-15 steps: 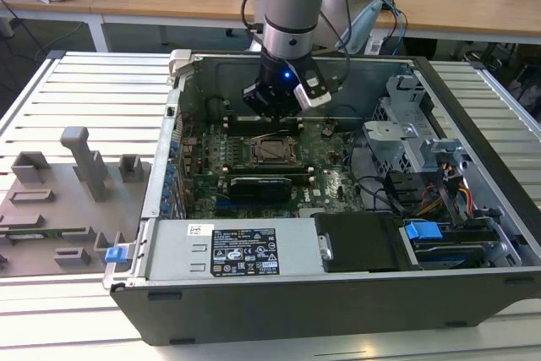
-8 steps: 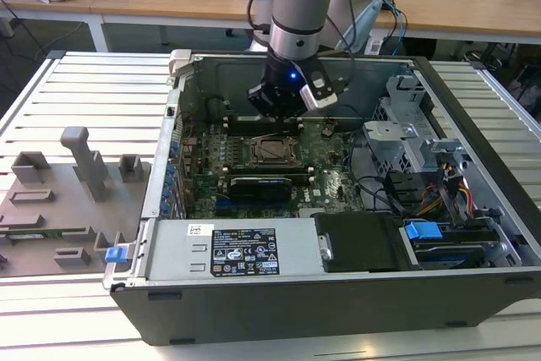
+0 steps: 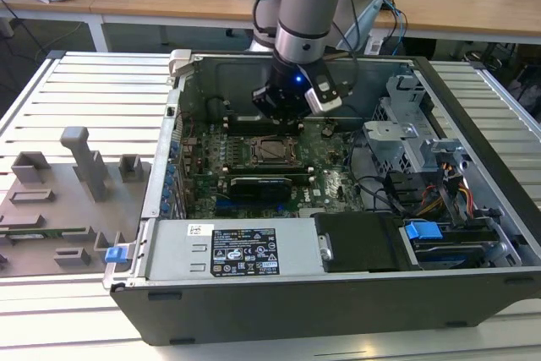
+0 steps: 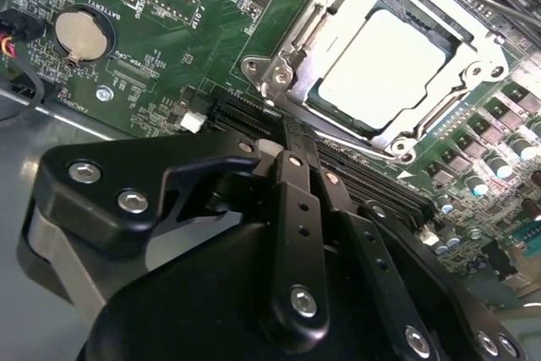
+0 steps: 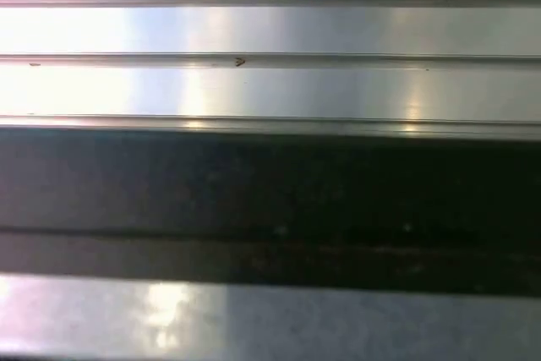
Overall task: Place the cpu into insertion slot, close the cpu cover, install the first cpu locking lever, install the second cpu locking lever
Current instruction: 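Install the first cpu locking lever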
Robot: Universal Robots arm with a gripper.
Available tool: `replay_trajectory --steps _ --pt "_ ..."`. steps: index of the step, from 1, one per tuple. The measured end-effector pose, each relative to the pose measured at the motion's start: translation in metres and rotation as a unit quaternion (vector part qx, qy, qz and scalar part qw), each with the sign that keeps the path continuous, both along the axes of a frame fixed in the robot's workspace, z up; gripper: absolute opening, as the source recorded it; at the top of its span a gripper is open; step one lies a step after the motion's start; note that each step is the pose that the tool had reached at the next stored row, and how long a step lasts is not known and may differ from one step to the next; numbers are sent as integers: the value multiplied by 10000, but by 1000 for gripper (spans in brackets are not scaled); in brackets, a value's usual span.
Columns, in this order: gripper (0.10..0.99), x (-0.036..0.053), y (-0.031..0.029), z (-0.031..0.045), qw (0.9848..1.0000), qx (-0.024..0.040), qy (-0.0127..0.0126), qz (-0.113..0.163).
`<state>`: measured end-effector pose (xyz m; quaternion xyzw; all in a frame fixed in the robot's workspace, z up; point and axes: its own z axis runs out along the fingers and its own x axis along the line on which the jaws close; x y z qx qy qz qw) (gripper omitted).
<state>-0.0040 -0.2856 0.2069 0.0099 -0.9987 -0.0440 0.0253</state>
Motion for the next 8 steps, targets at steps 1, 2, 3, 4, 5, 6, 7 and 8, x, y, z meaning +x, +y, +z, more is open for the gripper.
replay_trajectory --steps 1,2,3,4,5,6,7,8 --pt "106 5 -1 -6 10000 0 4 0" --pt "106 10 -2 -12 10000 0 8 0" --pt "106 15 -4 -17 10000 -1 12 0" --pt "106 17 -7 -20 10000 -1 15 0" --pt "106 19 -14 -25 10000 -3 18 0" --pt "106 21 -18 -29 10000 -4 19 0" --pt "106 23 -27 -35 10000 -2 20 0" --pt "106 25 -32 -41 10000 2 20 0"
